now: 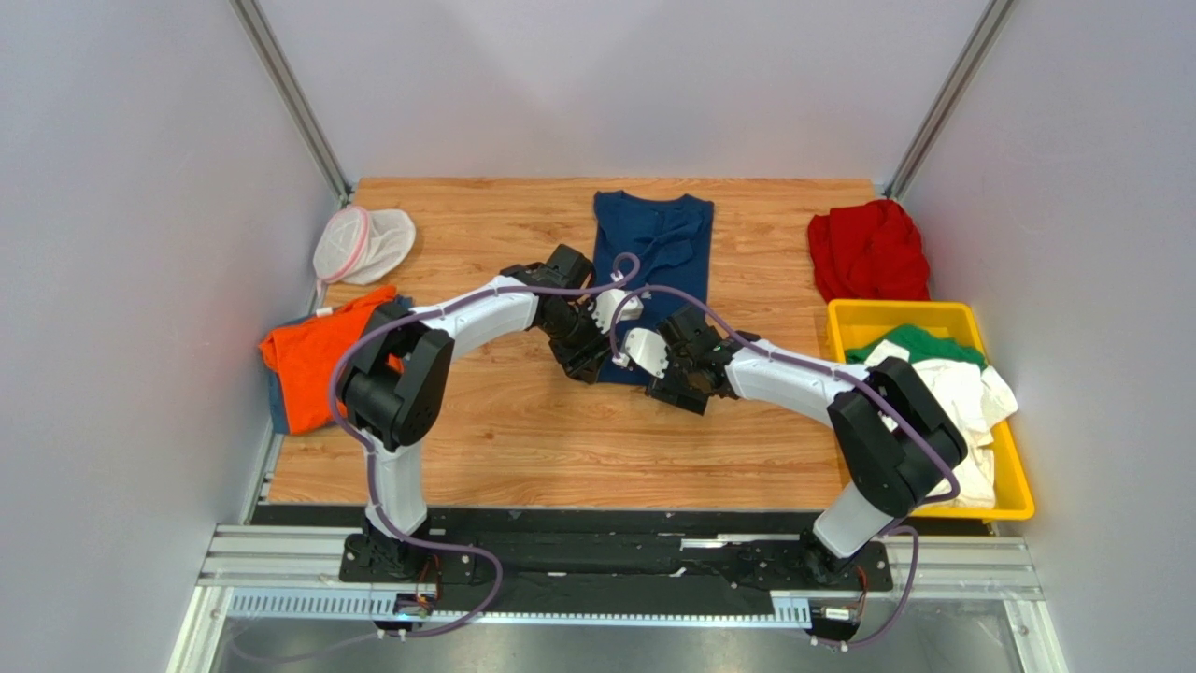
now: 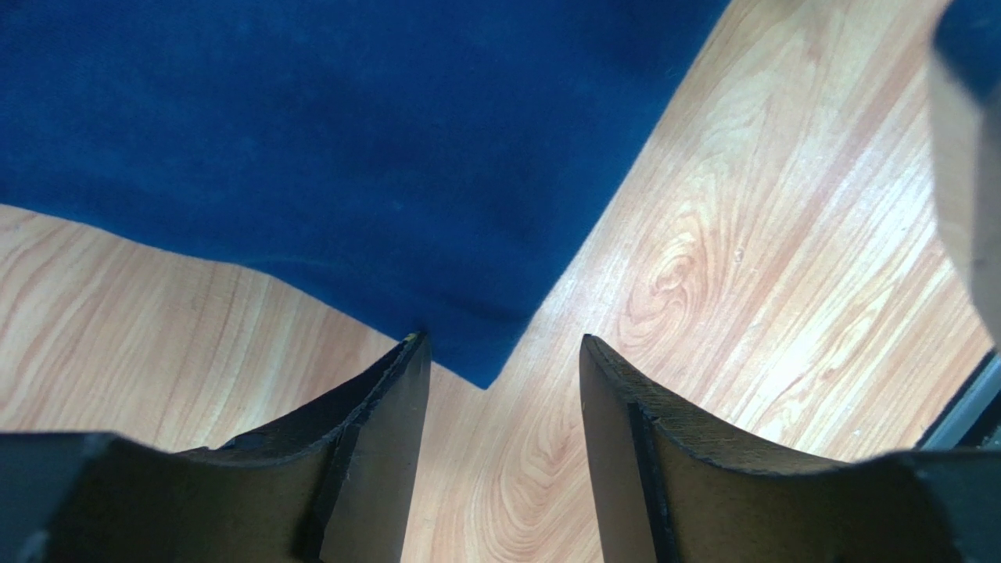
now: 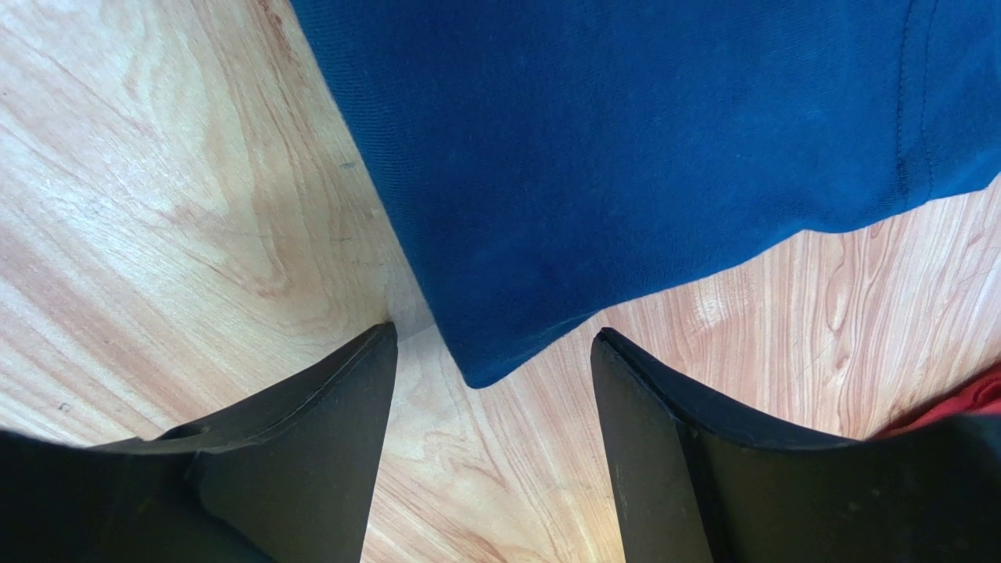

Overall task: Fold and stack the t-shirts
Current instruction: Fold the tshirt

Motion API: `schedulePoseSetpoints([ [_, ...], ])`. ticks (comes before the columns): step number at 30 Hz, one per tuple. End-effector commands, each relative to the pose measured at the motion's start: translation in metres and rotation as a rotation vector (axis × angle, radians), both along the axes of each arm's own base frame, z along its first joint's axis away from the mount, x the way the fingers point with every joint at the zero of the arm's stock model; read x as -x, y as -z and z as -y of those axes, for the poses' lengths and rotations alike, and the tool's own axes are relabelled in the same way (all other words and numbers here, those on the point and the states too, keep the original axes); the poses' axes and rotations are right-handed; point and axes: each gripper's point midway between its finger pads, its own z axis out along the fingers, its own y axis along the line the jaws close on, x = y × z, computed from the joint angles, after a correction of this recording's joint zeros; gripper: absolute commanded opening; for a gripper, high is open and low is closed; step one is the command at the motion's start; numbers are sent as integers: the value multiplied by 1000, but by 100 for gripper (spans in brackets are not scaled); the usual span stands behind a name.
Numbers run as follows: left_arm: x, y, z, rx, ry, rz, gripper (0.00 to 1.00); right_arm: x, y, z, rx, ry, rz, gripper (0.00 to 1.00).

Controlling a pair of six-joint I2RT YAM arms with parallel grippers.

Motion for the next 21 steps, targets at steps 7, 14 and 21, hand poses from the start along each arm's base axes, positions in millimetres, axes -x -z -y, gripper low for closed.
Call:
schedulePoseSetpoints([
  [7,-11,-16,-3,-6,-31,87,70,-11,-5,-5,-17,-2,47,66],
  [14,-3,1,-2,-33,-13,8,74,-12,-8,-3,-17,2,55,66],
  [21,0,8,2,-44,12,-61,72,-16,-9,-3,-4,-5,63,66],
])
